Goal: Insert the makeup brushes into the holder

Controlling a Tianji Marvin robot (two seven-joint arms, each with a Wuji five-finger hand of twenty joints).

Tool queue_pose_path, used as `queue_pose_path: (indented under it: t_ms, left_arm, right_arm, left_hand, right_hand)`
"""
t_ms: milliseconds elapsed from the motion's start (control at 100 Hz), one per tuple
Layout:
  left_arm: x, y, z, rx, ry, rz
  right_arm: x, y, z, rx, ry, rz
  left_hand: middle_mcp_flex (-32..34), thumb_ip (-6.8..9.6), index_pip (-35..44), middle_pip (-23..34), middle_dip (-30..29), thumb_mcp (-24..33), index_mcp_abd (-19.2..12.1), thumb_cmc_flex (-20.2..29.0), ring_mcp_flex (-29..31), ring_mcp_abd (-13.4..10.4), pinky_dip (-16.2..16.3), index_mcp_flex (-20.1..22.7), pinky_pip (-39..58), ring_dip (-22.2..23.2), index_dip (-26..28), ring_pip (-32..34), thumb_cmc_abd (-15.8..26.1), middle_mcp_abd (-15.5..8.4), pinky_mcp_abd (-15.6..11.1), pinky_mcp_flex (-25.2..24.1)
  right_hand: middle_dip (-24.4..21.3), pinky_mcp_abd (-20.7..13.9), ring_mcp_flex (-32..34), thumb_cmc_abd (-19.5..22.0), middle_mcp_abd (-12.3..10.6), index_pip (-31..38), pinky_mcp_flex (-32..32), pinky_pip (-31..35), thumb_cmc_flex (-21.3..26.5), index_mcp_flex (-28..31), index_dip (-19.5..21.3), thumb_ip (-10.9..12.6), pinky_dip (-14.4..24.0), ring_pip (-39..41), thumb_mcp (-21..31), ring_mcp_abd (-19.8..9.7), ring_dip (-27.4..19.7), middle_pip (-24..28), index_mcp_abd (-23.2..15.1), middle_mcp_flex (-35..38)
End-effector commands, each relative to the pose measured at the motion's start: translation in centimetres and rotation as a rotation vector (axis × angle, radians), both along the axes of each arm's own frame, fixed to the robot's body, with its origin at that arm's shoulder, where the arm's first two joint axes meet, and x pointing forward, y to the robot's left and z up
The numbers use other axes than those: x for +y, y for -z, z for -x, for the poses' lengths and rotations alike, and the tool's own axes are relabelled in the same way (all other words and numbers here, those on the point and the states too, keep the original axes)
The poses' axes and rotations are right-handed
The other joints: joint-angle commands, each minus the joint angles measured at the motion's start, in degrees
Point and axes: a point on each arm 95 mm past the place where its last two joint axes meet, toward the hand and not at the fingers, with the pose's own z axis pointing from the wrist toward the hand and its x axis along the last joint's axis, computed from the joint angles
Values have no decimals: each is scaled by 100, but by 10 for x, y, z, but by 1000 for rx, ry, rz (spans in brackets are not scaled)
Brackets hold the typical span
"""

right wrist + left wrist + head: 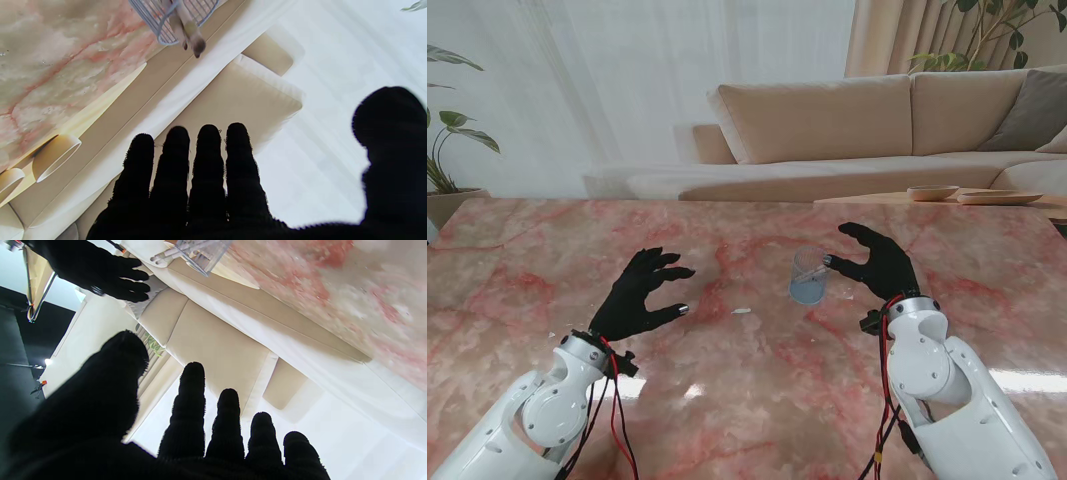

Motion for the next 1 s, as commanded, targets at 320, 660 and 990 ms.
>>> queue_pose_path:
  t_ms: [320,660,990]
  left_arm:
    - [26,-6,8,13,-39,-57]
    - [78,-27,12,102,-107,-291]
    - [124,-27,20,320,-247,-510]
  right_arm:
    - [-17,27,61,-79,-102,285]
    - [-24,36,76,-65,-118,324]
    - [-23,42,77,-27,-143,306]
  left_hand:
    - [-247,231,-324,-150,-63,-1619,247,-109,-76,-59,532,-289,-22,5,-184,-100,657,-47,-40,-21]
    - [-869,378,-1217,-321,-3,-2914,1274,145,-297,50,545,-710,-53,-96,-681,-330,894,302,-140,6]
    - [-1280,485,-1532,-1081,289,-3204,1731,357,-332,347,702,-1243,-4,120,-805,-285,878,559,-42,-34]
  right_hand:
    - [-450,-540,-517,592,-175,-359,-283,-587,-977,-430,-329,341,-694,-401,227,-383,-494,-350,-27,-494]
    - [-490,-485,-542,658,-158,-384,-263,-616,-882,-423,-356,364,-742,-416,151,-378,-515,-426,-34,-546]
    - [-507,-489,-675,683,-154,-386,-353,-668,-748,-422,-353,382,-770,-459,79,-391,-533,-481,-66,-660]
